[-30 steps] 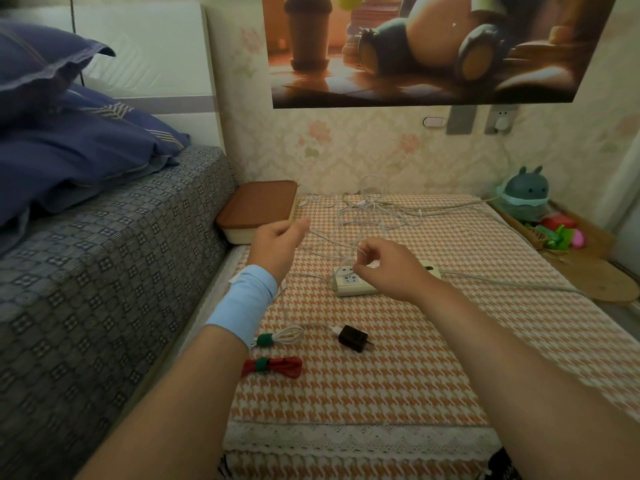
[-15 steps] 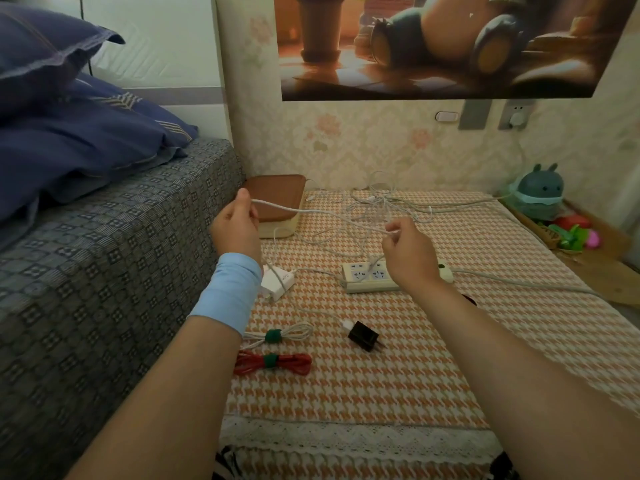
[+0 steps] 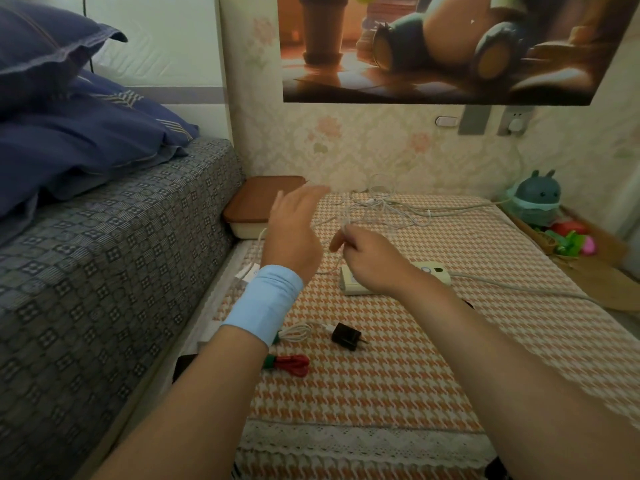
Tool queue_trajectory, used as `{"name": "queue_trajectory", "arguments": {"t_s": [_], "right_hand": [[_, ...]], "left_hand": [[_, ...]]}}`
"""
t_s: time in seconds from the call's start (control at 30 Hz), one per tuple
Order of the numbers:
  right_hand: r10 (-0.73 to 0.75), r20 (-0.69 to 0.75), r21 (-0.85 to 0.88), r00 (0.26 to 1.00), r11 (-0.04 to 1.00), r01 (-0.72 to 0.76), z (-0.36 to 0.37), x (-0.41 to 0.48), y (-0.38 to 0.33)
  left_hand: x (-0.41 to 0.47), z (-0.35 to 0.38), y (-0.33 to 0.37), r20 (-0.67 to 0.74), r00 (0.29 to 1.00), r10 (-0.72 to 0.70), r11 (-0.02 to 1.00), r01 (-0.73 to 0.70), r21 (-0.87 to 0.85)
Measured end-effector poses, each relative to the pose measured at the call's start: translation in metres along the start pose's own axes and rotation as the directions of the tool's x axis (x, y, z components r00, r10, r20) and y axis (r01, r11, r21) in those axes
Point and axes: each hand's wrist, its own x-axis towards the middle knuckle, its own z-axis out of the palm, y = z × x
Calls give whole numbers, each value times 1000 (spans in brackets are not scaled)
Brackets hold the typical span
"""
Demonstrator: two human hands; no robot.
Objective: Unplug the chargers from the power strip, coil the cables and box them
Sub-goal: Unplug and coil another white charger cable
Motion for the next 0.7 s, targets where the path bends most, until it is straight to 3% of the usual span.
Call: {"name": "queue_trajectory", "arguments": {"t_s": [0.07, 0.13, 0.23, 0.33, 0.4, 0.5, 0.63, 0.7], "right_hand": [[-75, -6, -54, 997, 996, 75, 4, -1, -4], [-115, -48, -40, 992, 993, 113, 4, -2, -1], [-106, -133, -123, 985, 988, 90, -2, -5, 9], [-31, -182, -286, 983, 958, -22, -11, -7, 26], [61, -168, -327, 984, 938, -114, -17, -9, 42], [206, -73, -309, 976, 926, -219, -20, -10, 64], [180, -149, -191, 972, 959, -207, -19, -5, 67], [141, -157, -108, 978, 981, -158, -18, -5, 57]], "left_hand": [[-3, 4, 8, 162, 986, 34, 999, -30, -23], [-8, 6, 7, 368, 925, -97, 990, 128, -60], [-11, 5, -2, 434, 883, -177, 984, 158, 80], [-4, -2, -8, 303, 923, -236, 971, 216, 97], [0, -10, -11, 166, 940, -297, 951, 307, -39], [5, -22, -27, -85, 907, -413, 895, 386, -226], [1, -21, -36, -241, 871, -428, 903, 398, -164], [1, -17, -41, -302, 839, -453, 885, 464, -37]]}}
